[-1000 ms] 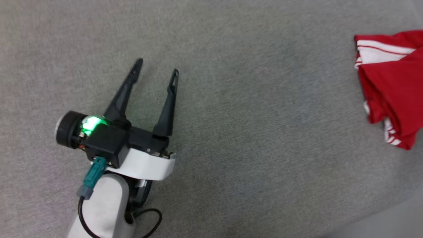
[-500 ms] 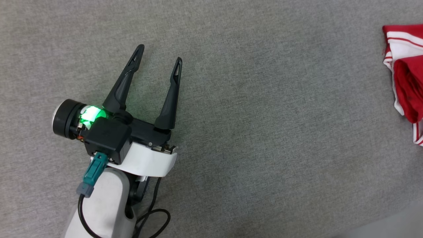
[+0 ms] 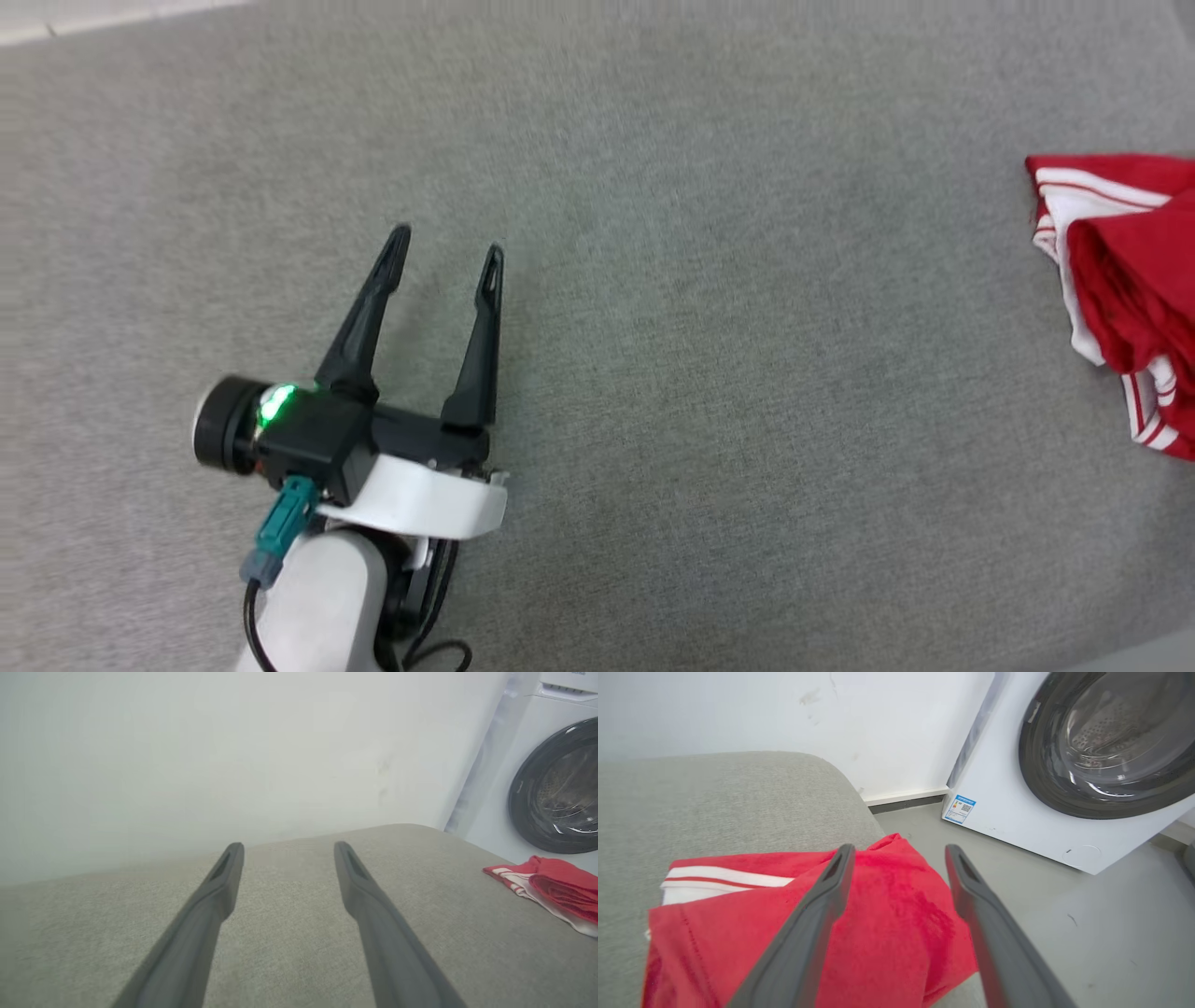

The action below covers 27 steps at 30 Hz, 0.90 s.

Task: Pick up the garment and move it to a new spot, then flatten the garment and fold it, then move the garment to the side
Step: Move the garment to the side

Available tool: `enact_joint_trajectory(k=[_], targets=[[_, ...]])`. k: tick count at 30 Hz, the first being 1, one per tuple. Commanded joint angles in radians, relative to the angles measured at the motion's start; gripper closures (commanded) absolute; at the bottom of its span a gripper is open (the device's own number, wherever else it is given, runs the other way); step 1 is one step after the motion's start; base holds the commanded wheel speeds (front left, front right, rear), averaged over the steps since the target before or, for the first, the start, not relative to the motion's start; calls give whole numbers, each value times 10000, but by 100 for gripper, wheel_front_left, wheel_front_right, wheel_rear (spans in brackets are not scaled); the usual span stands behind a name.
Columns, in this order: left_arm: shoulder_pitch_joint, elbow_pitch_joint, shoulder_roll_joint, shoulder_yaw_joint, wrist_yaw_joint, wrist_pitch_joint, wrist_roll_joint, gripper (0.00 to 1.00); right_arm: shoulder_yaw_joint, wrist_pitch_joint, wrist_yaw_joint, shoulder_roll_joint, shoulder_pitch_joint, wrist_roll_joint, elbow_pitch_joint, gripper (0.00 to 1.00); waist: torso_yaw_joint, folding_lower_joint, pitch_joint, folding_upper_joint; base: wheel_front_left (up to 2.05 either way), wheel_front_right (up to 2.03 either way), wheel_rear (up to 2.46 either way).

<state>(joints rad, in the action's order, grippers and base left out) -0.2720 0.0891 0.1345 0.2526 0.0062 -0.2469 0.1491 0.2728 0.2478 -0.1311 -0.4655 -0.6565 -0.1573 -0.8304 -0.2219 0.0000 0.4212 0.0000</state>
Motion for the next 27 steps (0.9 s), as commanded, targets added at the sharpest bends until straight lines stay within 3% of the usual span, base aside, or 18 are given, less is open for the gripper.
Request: enact_joint_trajectory(k=[1,11,27], targets=[[251,-103,-53,-47,73,-65,66,0,-32,77,8,166,404,-111,272,0,253,0,-719,0,0,0,0],[1405,-533,-191,-384,352,-174,475,0,-351,-189,8,1382,2930,-265,2867,0,674,0,-2072,0,0,0,0],[3021,-1247,-189,-1173,350,-190,805,0,-1666,-2078,8,3410,6533,-231,7644,0,1624,0,-4012,0,0,0,0]])
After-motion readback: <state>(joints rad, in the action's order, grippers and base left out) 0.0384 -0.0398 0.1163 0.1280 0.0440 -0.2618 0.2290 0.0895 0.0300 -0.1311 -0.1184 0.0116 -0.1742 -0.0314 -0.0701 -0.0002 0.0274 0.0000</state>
